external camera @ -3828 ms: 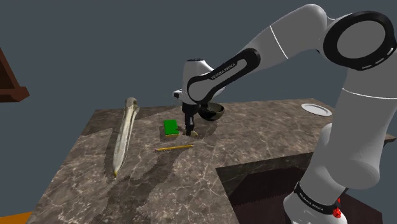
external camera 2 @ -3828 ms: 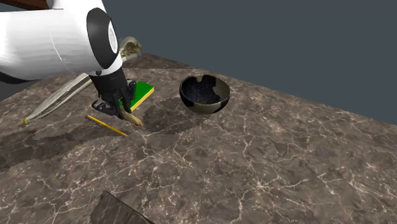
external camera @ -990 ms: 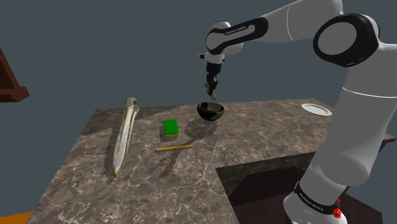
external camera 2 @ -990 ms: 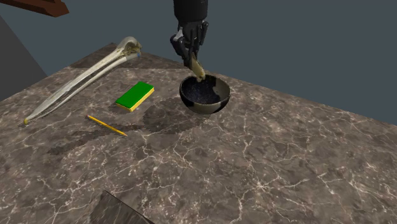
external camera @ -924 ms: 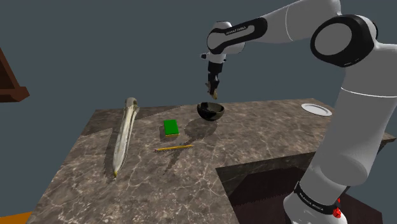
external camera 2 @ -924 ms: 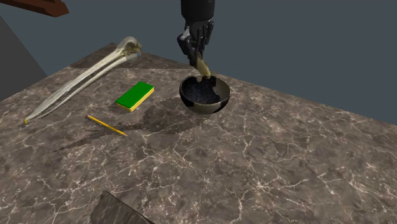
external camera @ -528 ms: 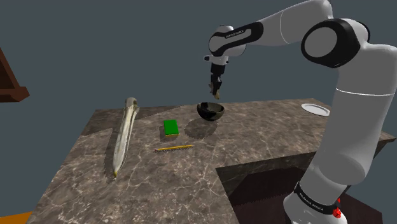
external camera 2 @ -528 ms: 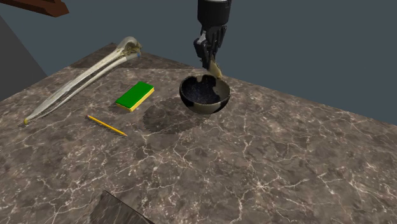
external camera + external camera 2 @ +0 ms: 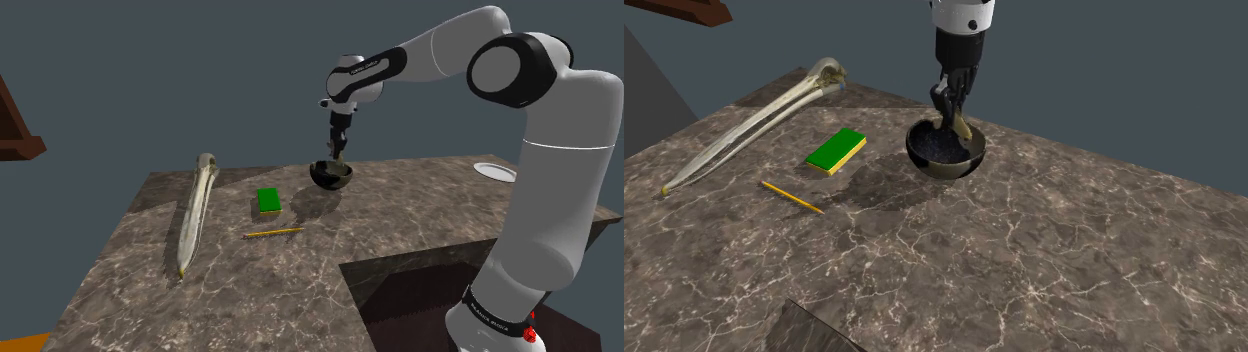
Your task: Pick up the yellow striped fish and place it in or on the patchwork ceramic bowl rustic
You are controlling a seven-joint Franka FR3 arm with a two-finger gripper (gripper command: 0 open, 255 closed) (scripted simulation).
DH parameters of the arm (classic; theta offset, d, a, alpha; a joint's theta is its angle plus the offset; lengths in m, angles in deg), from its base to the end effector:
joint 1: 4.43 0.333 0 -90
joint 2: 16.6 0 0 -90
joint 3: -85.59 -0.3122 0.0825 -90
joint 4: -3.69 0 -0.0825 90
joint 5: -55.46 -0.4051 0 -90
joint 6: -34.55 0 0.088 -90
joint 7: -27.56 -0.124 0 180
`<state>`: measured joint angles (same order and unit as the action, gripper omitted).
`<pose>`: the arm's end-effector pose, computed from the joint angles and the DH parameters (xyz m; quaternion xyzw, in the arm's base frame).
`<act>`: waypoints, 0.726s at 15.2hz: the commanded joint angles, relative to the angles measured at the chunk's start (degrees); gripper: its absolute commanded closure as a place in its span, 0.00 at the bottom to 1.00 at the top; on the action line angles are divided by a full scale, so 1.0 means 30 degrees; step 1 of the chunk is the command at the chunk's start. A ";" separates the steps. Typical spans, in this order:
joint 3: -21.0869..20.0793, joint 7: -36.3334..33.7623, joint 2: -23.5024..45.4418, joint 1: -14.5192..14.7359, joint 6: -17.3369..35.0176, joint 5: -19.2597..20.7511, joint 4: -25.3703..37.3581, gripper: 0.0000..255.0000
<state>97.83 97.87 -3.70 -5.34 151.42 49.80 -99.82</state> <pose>0.6247 -0.1324 0.3924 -0.8870 -0.4613 -0.0189 0.0107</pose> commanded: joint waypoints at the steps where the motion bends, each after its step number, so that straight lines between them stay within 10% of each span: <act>1: -0.0025 0.0009 0.0101 0.0020 0.0463 -0.0041 -0.0354 1.00; 10: -0.0039 0.0055 0.0252 0.0013 0.0853 -0.0095 -0.0599 1.00; 11: -0.0039 0.0055 0.0252 0.0013 0.0853 -0.0095 -0.0599 0.00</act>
<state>97.72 98.03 -2.94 -5.30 153.98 49.52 -101.61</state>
